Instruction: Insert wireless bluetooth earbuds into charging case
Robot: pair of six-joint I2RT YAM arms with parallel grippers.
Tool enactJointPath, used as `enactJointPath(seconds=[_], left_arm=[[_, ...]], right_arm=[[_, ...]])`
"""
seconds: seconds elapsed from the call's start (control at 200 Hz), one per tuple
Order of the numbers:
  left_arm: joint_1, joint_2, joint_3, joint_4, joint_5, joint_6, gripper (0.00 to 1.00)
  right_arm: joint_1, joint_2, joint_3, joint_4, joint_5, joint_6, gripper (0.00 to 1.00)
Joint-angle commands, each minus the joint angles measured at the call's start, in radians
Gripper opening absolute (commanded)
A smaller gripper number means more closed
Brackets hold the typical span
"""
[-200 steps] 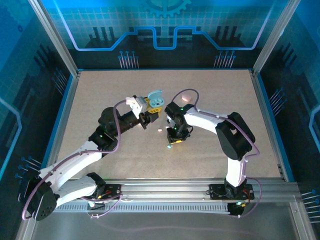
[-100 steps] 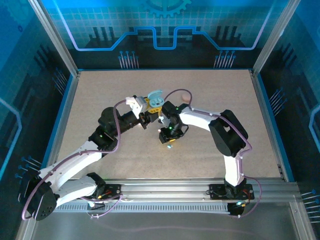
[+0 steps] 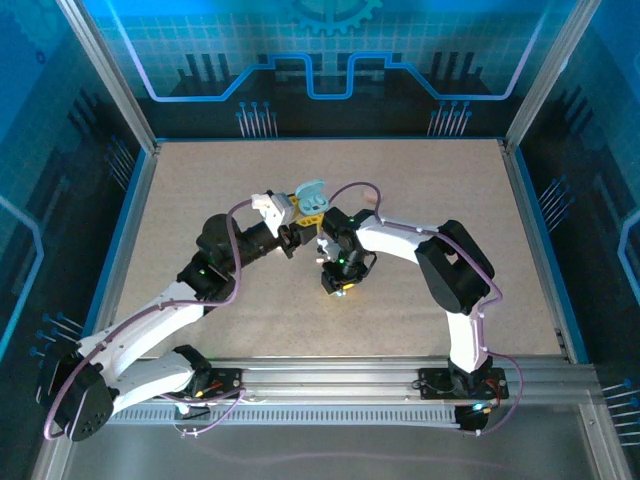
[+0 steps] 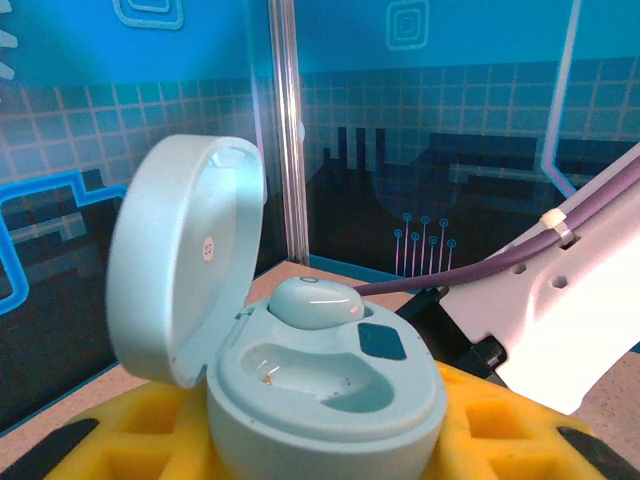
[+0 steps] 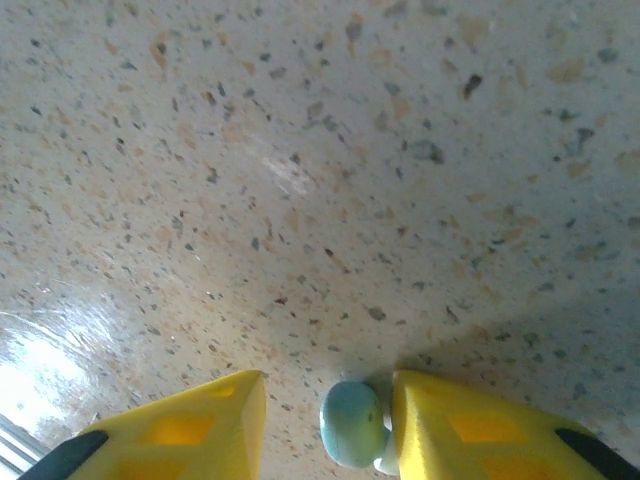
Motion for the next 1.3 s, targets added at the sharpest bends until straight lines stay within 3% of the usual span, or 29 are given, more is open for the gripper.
enactJointPath(seconds=[0.0, 0.51, 1.296], left_arm=[[0.003, 0.000, 0.039, 0.013, -0.003, -0.013, 0.32], [0.003, -0.005, 0.035, 0.011, -0.005, -0.014, 0.32], [0.002, -0.003, 0.038, 0.012, -0.004, -0.015, 0.32]], right_arm=[[0.017, -0.023, 0.001, -0.049, 0.022, -0.012, 0.37], [0.033, 0.034, 0.059, -0.103, 0.099, 0.061, 0.30], [0.078, 0.061, 0.090, -0.155, 0.179, 0.136, 0.29]])
